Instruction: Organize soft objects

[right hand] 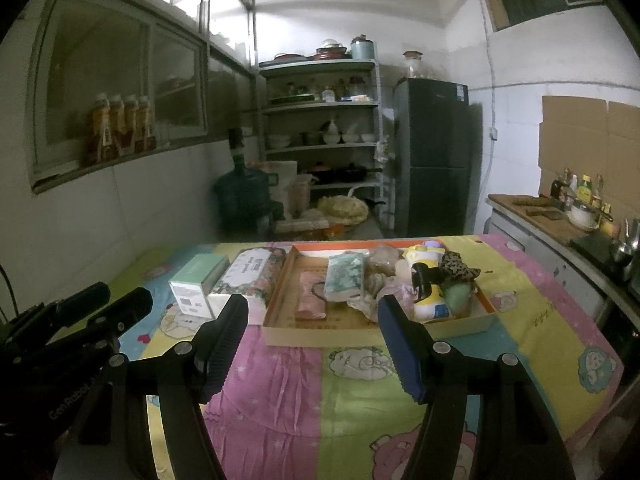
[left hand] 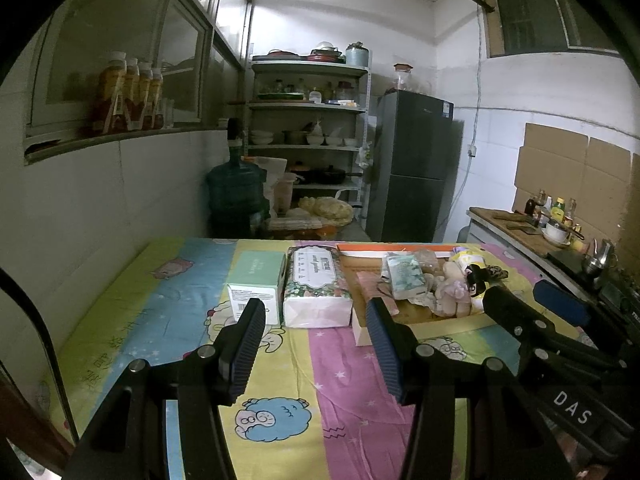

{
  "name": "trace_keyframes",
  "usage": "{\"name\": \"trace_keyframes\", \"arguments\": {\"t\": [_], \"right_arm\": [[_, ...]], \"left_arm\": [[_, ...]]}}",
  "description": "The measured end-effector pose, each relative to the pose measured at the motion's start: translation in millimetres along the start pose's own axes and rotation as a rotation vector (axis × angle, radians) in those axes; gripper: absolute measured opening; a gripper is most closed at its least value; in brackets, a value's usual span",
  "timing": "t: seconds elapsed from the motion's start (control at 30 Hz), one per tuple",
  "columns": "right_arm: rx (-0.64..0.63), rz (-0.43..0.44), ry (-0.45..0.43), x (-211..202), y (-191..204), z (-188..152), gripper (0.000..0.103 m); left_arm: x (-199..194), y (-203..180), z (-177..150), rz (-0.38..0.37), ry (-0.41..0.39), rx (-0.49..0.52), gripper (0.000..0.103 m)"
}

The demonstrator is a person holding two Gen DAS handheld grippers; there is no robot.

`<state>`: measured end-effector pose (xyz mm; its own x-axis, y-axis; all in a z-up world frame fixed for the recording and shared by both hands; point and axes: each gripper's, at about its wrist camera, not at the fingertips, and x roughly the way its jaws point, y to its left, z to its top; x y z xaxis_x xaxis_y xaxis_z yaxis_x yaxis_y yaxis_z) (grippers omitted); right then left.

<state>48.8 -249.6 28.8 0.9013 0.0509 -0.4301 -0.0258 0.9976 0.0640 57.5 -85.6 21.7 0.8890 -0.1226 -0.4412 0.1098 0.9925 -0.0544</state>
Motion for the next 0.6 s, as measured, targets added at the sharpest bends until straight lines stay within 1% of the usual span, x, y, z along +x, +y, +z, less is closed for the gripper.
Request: {"name": "trace_keyframes", "arguments": {"t": [0.6], "right_arm": [[-0.001,0.001,-0.001,0.4,0.8,0.2,0.069]], "left_arm": [[-1.3,2.8,0.9,0.004,-0.002,-0.003,0.052]]}}
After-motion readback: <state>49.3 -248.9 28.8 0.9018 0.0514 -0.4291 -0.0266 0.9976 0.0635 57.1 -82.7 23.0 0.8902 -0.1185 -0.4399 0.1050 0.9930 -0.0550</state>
